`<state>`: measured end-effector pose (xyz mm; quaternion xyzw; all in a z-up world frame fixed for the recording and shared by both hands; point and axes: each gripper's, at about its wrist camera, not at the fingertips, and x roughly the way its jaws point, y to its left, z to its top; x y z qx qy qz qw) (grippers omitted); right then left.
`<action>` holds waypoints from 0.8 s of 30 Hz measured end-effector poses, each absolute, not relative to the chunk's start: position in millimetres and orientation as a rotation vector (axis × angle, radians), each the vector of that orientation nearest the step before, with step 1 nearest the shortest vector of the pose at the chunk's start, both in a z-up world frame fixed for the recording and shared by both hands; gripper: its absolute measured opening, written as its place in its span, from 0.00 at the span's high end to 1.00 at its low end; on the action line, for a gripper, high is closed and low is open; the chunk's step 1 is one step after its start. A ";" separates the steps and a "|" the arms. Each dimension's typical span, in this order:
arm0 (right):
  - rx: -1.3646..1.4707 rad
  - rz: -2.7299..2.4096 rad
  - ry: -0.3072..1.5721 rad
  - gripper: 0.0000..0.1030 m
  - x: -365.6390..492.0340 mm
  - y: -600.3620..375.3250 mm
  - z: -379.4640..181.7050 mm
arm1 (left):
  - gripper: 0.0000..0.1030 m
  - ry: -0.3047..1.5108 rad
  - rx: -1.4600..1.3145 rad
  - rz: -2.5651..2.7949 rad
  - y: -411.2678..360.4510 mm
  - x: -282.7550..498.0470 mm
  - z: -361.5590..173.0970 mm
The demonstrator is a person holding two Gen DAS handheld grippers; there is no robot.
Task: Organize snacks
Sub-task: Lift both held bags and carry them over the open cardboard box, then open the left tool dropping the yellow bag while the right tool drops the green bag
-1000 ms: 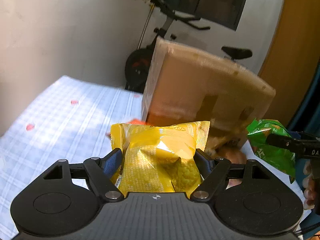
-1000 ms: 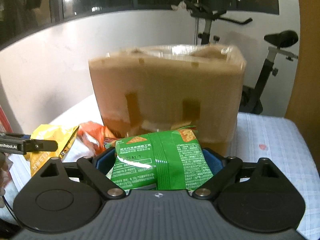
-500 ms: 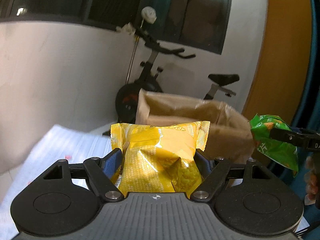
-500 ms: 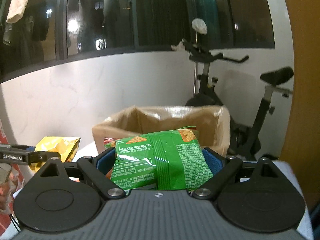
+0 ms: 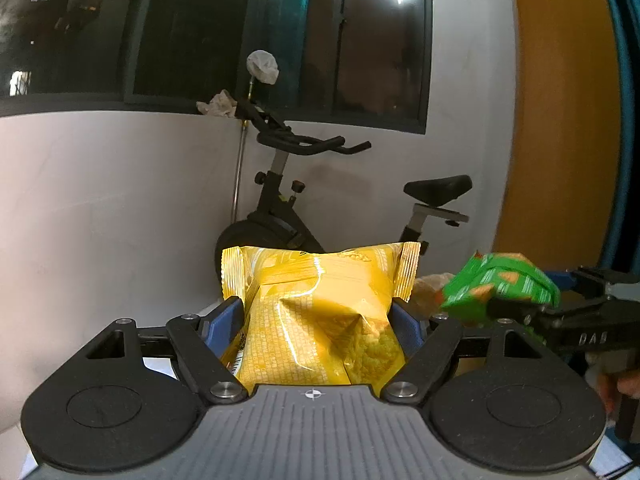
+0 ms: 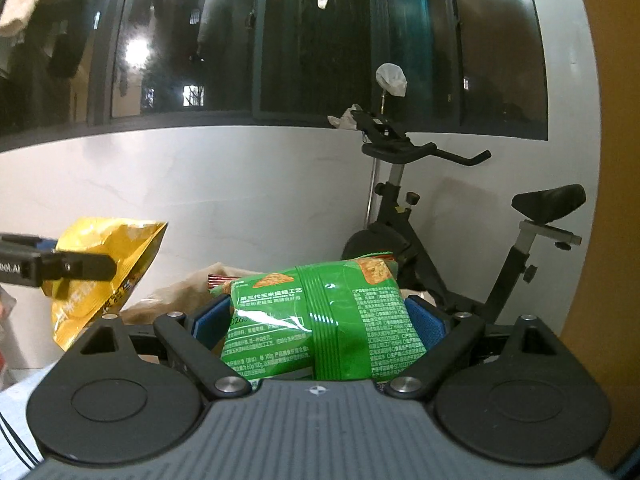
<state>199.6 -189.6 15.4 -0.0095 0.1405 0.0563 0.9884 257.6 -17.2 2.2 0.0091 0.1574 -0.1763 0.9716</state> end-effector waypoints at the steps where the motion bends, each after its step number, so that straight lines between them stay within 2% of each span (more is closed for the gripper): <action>1: -0.020 0.111 0.292 0.10 209.0 -189.8 12.7 | 0.22 0.322 0.027 -0.352 -23.6 268.0 0.9; 8: -0.046 0.098 0.364 0.10 246.4 -185.2 -10.8 | 0.21 0.367 0.057 -0.368 -40.1 304.9 -7.6; 24: -0.029 0.083 0.440 0.08 268.4 -194.2 -31.1 | 0.16 0.506 0.099 -0.434 -44.1 331.0 -32.4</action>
